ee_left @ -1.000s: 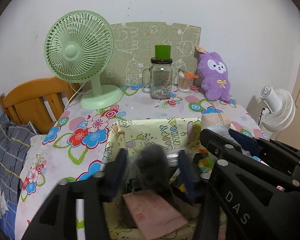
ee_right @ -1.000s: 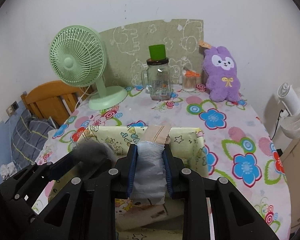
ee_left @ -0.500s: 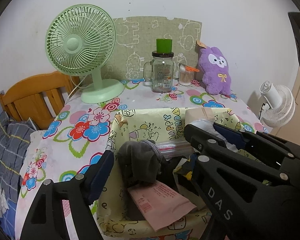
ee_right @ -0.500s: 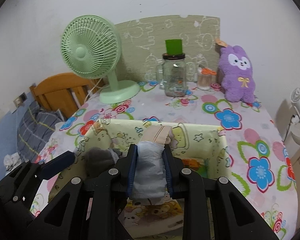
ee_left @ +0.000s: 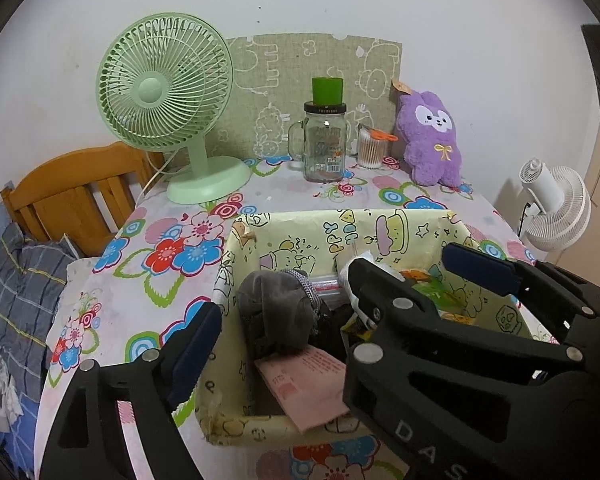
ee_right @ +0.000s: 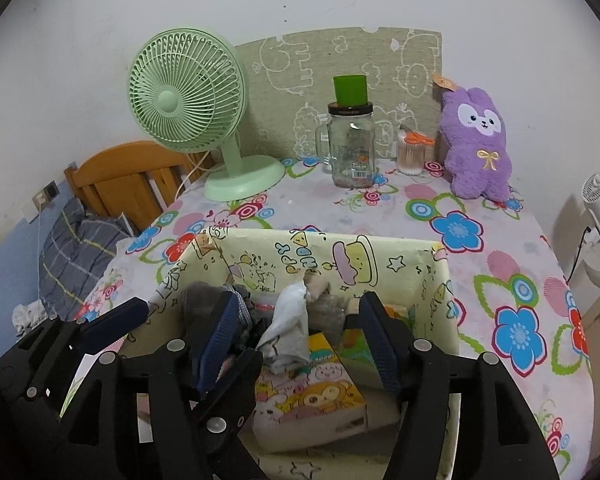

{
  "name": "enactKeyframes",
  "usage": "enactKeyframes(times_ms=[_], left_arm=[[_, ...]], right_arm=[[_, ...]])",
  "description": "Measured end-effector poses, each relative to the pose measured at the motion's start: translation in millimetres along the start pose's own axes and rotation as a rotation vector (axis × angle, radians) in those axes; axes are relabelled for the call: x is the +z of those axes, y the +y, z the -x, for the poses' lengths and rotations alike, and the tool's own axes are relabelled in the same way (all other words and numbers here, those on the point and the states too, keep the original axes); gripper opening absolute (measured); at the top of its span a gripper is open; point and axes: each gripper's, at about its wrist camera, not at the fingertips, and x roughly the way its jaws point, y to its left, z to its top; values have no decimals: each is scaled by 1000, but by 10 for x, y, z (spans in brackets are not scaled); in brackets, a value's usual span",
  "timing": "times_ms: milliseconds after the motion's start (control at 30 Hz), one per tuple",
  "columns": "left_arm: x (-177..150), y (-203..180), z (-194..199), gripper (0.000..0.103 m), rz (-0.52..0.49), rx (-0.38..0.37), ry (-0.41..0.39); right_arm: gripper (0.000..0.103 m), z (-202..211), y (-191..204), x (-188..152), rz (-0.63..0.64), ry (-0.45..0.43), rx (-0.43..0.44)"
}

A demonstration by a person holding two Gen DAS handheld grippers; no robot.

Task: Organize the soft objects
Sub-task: 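Lower the sock and cloth into the yellow box and open both tools, then withdraw both tools up and away from the yellow box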

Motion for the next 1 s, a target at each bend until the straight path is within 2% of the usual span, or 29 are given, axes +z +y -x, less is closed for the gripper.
enactKeyframes(times_ms=[67, 167, 367, 733, 1000], left_arm=[[-12, -14, 49, 89, -1, -4, -6], [-25, -35, 115, 90, -1, -8, -14], [-55, -88, 270, 94, -11, -18, -34], [-126, -118, 653, 99, -5, -24, -88], [-202, -82, 973, 102, 2, -29, -145]], right_arm=[[79, 54, 1, -11, -1, -7, -6], [84, 153, 0, -29, 0, -19, -23], [86, 346, -22, -86, -7, -40, -43], [86, 862, -22, -198, -9, -132, -128], [86, 1239, -27, -293, -13, -183, -145]])
